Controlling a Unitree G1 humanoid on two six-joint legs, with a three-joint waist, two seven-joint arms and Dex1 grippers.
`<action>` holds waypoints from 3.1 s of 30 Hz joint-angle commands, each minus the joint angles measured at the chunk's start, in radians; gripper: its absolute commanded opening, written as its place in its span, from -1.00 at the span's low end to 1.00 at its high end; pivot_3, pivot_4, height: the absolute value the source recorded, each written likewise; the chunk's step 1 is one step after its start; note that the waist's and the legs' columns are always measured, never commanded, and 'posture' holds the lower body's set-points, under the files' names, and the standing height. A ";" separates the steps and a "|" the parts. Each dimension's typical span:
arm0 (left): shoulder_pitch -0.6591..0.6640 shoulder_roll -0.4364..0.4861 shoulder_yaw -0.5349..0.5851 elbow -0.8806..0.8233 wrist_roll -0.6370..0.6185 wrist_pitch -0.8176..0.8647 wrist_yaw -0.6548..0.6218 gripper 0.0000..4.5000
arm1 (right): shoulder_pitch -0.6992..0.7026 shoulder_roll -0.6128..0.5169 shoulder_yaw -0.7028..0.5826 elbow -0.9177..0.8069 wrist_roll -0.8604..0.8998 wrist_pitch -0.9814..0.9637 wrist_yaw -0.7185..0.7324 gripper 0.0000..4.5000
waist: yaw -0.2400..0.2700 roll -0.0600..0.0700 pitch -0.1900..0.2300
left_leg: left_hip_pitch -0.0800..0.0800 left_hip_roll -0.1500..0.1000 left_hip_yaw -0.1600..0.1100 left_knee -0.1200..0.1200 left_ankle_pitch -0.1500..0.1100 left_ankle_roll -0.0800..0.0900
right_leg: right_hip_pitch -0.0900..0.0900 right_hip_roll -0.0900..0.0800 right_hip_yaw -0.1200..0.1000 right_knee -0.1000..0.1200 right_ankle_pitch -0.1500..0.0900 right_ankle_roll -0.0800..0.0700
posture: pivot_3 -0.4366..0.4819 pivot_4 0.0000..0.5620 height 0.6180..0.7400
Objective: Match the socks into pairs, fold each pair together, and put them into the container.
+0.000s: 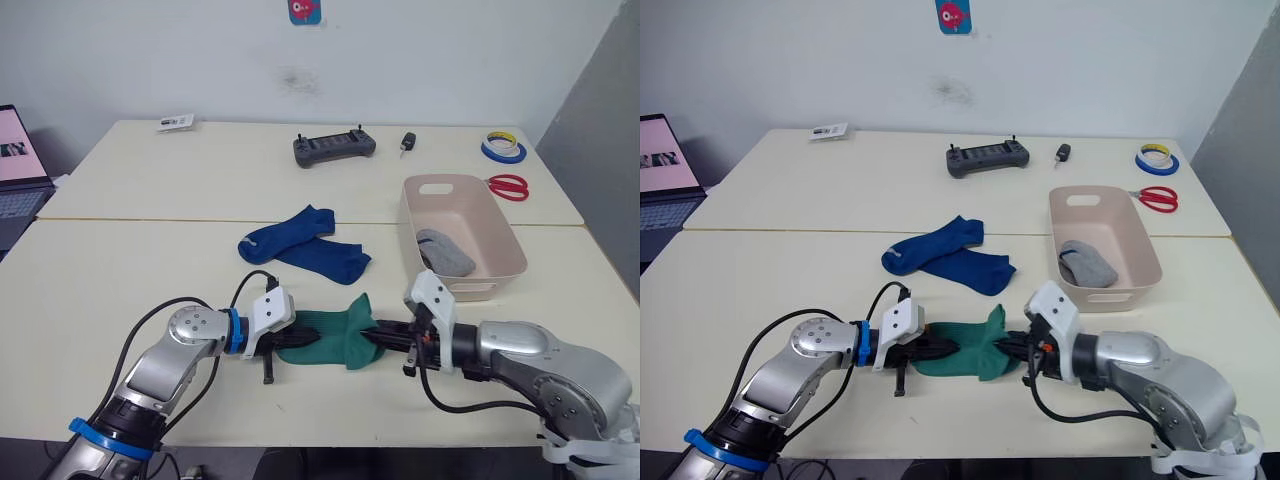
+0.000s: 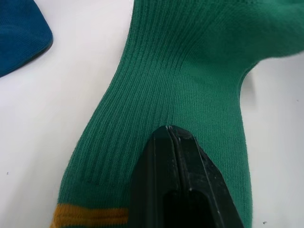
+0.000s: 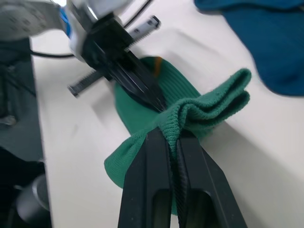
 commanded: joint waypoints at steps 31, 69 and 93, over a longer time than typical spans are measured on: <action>0.044 0.066 0.046 0.051 0.008 0.004 -0.003 -1.00 | -0.170 0.224 0.183 0.257 -0.111 -0.022 -0.098 -0.24 | -0.002 0.001 0.000 | 0.000 0.000 0.000 0.000 0.000 0.000 | -0.001 -0.001 0.000 0.000 0.000 0.000 | -0.05 -0.47 1.00; 0.013 0.106 0.204 -0.217 -0.250 0.200 -0.033 -1.00 | -0.155 0.125 0.507 0.460 -0.566 -0.639 0.142 -1.00 | -0.002 -0.001 0.002 | -0.001 0.000 0.000 0.000 0.000 0.000 | -0.002 -0.001 -0.001 0.000 0.000 0.000 | -0.05 -0.47 1.00; 0.018 0.073 0.092 0.074 -0.035 -0.044 -0.042 -1.00 | -0.060 0.055 0.320 0.422 -0.616 -0.706 0.112 -1.00 | -0.001 -0.001 0.002 | 0.000 0.000 0.000 0.000 0.000 0.000 | -0.001 -0.001 0.000 0.000 0.000 0.000 | -0.05 -0.47 1.00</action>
